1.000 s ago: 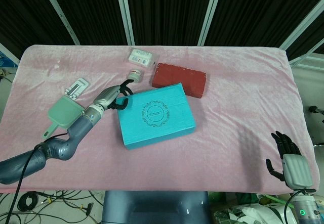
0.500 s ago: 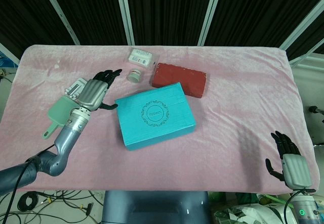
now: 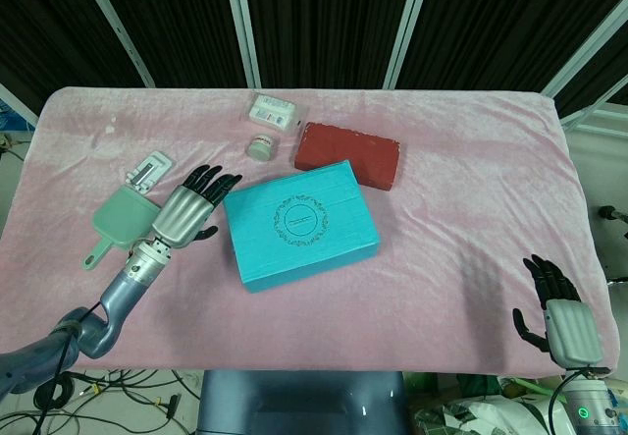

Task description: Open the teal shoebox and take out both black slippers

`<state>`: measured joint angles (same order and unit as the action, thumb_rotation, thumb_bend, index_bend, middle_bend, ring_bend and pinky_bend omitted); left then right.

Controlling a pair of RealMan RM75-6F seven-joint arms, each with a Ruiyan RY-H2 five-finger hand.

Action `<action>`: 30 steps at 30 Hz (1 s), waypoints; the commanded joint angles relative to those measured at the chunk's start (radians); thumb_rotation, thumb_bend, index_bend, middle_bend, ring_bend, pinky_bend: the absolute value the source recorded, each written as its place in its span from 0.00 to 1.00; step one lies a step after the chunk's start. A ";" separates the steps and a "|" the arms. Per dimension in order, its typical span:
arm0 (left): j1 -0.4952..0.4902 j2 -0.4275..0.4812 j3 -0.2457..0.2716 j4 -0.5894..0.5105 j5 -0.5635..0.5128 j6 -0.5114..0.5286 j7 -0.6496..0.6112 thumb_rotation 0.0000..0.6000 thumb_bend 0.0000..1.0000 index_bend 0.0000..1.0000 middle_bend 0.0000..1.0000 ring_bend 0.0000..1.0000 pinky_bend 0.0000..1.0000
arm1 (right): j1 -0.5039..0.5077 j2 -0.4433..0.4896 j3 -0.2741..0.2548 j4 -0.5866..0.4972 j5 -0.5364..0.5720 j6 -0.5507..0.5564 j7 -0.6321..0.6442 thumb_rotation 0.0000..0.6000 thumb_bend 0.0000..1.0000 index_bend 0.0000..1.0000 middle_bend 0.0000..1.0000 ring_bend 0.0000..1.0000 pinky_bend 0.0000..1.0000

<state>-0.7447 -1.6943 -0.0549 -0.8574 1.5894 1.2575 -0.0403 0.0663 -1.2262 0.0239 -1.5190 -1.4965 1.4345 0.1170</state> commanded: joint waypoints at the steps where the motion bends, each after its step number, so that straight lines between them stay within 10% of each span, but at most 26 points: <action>1: 0.002 -0.069 0.021 0.100 0.026 0.014 -0.073 1.00 0.11 0.06 0.19 0.07 0.14 | -0.001 0.000 -0.001 0.000 0.001 -0.001 0.002 1.00 0.37 0.00 0.04 0.00 0.14; 13: -0.037 -0.222 0.027 0.349 0.049 0.029 -0.181 1.00 0.12 0.07 0.20 0.07 0.14 | -0.006 0.005 0.001 -0.003 0.010 -0.004 0.004 1.00 0.36 0.00 0.04 0.00 0.14; 30: -0.056 -0.296 0.050 0.496 0.065 0.063 -0.280 1.00 0.53 0.19 0.37 0.22 0.24 | -0.006 0.014 -0.003 -0.014 0.011 -0.018 0.007 1.00 0.36 0.00 0.04 0.00 0.14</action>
<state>-0.8000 -1.9870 -0.0069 -0.3662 1.6544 1.3174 -0.3144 0.0607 -1.2125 0.0208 -1.5328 -1.4857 1.4168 0.1239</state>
